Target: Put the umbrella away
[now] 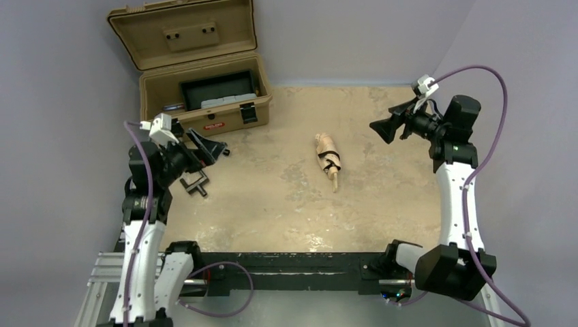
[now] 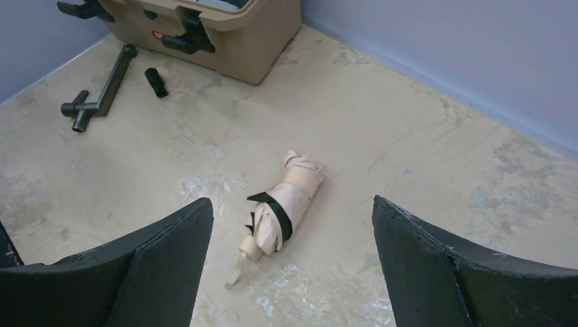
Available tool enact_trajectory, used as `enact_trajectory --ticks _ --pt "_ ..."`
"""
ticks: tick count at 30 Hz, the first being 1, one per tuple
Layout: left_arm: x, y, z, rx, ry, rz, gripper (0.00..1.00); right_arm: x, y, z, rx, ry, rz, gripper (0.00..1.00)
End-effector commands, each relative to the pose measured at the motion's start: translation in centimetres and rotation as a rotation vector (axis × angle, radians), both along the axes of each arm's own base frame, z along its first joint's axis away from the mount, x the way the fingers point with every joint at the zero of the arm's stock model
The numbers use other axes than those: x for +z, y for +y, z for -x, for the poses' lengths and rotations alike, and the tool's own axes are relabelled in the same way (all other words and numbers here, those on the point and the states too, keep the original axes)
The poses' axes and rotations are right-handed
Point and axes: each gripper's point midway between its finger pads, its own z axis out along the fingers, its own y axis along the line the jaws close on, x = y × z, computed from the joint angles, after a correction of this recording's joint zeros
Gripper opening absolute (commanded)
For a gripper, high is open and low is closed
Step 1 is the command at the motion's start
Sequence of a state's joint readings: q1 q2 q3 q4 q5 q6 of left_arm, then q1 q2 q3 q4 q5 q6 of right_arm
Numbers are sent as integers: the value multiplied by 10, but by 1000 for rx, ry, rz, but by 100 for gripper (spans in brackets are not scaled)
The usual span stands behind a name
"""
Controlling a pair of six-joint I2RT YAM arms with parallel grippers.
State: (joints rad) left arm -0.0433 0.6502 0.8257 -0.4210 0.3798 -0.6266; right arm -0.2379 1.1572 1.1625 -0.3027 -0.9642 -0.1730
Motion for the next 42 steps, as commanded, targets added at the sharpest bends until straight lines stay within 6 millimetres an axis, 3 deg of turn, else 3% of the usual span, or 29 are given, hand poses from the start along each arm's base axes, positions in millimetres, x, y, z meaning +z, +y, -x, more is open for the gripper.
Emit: enact_trajectory --ticks 1,7,11,22,24,26,32,42 --pt "8 -11 6 -156 107 186 99 21 5 19 0 -61 4 83" --pt "43 4 48 -113 -36 -58 100 39 4 32 -42 -126 26 80" --pt "53 4 63 -113 -92 -111 100 49 0 32 -105 -140 -24 83" --pt "40 -3 71 -159 -123 -115 100 63 -18 37 -296 -154 -91 89" --pt "36 -4 72 -171 -139 -114 100 63 -19 43 -312 -181 -86 89" --pt "33 -4 71 -166 -156 -120 100 64 -20 47 -329 -207 -95 96" --pt "24 -9 73 -210 -179 -136 100 60 -23 51 -362 -217 -116 97" --pt "-9 3 63 -155 -180 -205 100 57 -25 47 -380 -206 -138 98"
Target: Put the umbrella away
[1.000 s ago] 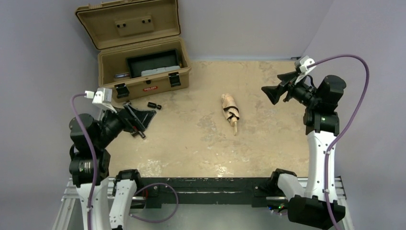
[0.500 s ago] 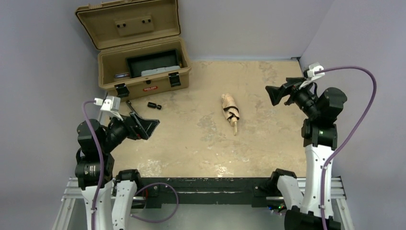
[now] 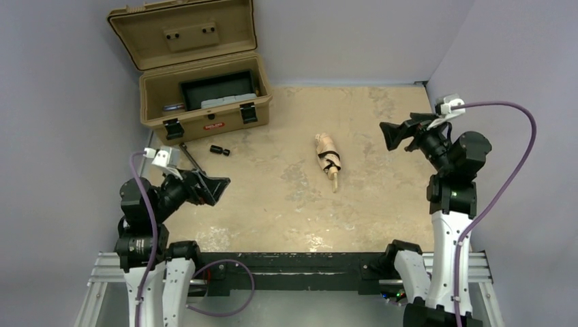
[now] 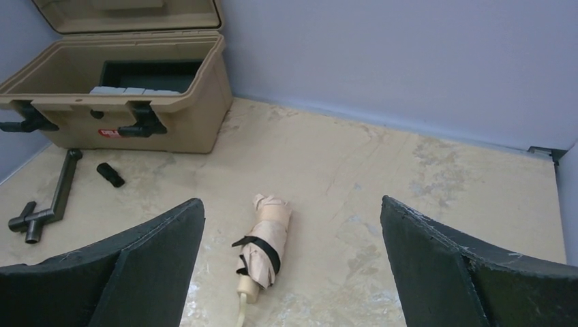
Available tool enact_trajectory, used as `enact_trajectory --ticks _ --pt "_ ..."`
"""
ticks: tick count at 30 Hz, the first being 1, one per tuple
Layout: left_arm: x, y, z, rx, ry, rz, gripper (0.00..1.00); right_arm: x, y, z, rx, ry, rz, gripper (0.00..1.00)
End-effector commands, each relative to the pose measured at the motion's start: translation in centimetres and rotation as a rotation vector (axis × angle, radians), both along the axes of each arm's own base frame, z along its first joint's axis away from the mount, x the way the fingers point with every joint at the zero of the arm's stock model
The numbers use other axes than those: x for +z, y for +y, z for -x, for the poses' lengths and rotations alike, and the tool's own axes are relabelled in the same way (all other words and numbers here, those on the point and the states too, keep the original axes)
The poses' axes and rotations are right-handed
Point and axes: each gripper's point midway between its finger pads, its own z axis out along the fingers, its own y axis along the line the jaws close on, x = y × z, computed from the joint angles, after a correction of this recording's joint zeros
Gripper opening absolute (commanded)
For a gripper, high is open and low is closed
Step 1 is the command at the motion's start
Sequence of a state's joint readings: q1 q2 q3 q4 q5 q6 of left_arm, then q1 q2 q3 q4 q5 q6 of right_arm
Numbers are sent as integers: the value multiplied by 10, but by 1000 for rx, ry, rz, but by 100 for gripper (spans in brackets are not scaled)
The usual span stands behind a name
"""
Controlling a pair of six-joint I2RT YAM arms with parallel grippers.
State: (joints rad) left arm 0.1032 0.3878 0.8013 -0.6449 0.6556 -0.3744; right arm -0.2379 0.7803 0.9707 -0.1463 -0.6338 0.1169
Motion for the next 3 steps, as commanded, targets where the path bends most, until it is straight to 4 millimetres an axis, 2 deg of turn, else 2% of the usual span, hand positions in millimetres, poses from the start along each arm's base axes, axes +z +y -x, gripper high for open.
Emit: enact_trajectory --ticks 1,3 --pt "-8 7 -11 23 -46 -51 100 13 -4 -1 -32 -53 -23 98" --pt "-12 8 -14 29 -40 -62 100 14 -6 -2 -48 -60 -22 98"
